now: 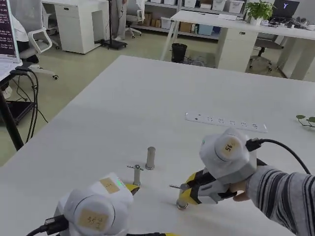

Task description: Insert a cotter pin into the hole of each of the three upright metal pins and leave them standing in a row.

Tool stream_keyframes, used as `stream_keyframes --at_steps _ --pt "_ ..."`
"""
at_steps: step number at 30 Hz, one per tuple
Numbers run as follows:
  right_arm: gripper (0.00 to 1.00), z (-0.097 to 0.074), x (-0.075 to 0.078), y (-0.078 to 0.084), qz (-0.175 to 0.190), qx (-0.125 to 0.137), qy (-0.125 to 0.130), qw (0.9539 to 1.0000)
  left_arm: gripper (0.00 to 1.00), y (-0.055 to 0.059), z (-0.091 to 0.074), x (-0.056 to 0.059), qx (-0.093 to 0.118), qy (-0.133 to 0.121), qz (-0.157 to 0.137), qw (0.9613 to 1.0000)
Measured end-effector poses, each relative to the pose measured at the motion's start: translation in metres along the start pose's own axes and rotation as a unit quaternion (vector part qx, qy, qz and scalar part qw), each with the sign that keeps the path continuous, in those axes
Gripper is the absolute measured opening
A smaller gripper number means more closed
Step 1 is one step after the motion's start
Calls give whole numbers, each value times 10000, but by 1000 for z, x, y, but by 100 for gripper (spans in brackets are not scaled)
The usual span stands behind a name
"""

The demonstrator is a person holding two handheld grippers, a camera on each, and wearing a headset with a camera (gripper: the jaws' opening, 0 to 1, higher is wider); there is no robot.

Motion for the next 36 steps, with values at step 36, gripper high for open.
stream_keyframes --at_steps 36 --pt "17 -2 29 -10 -26 35 -144 9999 86 0 -5 -23 97 -379 -330 9987"
Point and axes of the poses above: the centre of the closed fingertips' face, and the gripper's own axes: z roughly forward along the fingers, x roughly to its right, y roughly out of its underside, the point moved 3 cm from there along -z, roughly backward along the fingers, and after that the axes turned 12 degrees about -y, right-handed, at the moved point
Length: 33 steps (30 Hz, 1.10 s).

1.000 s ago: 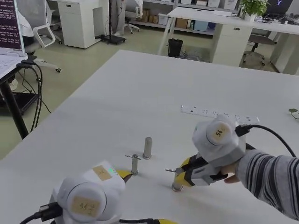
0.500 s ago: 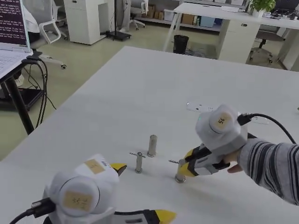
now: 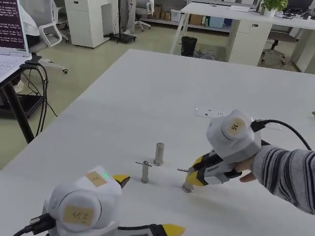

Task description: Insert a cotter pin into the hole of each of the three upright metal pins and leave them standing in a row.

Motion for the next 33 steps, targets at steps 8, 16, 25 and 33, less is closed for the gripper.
stream_keyframes --at_steps 8,16,25,33 --pt "24 -8 12 -26 124 555 242 9981 88 -1 0 -1 82 -29 -116 9999" --pt "26 1 39 -54 486 1342 600 9879 89 1 0 -5 61 -133 -97 9998" --pt "24 36 56 -67 487 1273 651 9885 89 -3 1 -8 191 -215 -189 9994" --pt "18 56 63 -73 484 1141 562 9907 86 -2 0 -12 173 -320 -193 9991"
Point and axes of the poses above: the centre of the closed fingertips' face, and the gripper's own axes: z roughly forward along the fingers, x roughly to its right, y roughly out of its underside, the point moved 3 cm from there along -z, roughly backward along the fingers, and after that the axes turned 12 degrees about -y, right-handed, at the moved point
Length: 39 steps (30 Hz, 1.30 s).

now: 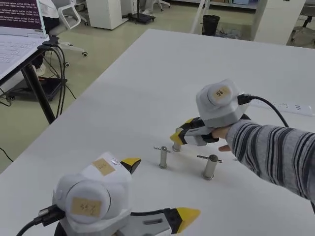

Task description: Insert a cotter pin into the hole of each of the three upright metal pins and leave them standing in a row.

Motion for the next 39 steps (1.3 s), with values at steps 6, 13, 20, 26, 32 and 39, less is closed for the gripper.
stream_keyframes --at_steps 6,13,20,26,32,39 --pt "11 6 -1 7 -16 -138 -41 9999 85 0 0 0 -26 -30 8 10000" --pt "9 6 0 7 -59 -100 -74 9999 84 0 1 1 -39 -22 21 10000" --pt "9 -7 2 12 28 -118 22 9999 84 0 2 2 -48 1 25 10000" --pt "9 -34 8 20 4 -174 190 9997 84 -1 2 5 -48 58 61 10000" --pt "9 -64 8 36 44 -269 397 9988 84 -2 3 8 -20 133 94 9999" --pt "9 -100 -4 64 157 -388 573 9975 84 -2 4 12 -2 228 184 9996"
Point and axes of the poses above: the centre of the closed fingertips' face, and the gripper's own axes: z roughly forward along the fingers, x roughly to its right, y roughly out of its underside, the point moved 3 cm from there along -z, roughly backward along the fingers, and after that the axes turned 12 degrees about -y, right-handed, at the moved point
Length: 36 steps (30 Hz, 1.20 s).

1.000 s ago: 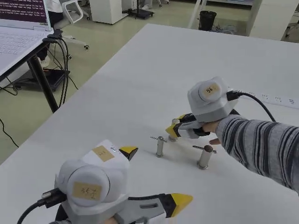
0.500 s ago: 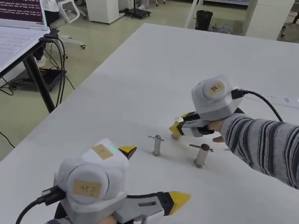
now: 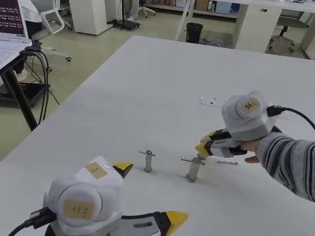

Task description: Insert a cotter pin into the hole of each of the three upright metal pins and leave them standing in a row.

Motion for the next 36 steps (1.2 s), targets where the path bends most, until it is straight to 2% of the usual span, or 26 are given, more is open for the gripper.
stream_keyframes --at_steps 7,13,18,27,36 --pt "9 -23 -14 22 71 -10 36 10000 84 -1 0 3 38 67 63 10000" --pt "9 -31 -35 36 52 -7 -68 10000 84 -1 -1 5 60 103 99 9999" --pt "9 -28 -59 43 -119 -53 -248 9996 84 -2 -2 6 98 115 130 9998" --pt "9 -14 -96 41 -194 11 -579 9981 83 -2 -3 8 105 158 171 9997" --pt "9 -2 -113 39 -254 38 -717 9971 83 -2 -4 7 126 154 161 9997"
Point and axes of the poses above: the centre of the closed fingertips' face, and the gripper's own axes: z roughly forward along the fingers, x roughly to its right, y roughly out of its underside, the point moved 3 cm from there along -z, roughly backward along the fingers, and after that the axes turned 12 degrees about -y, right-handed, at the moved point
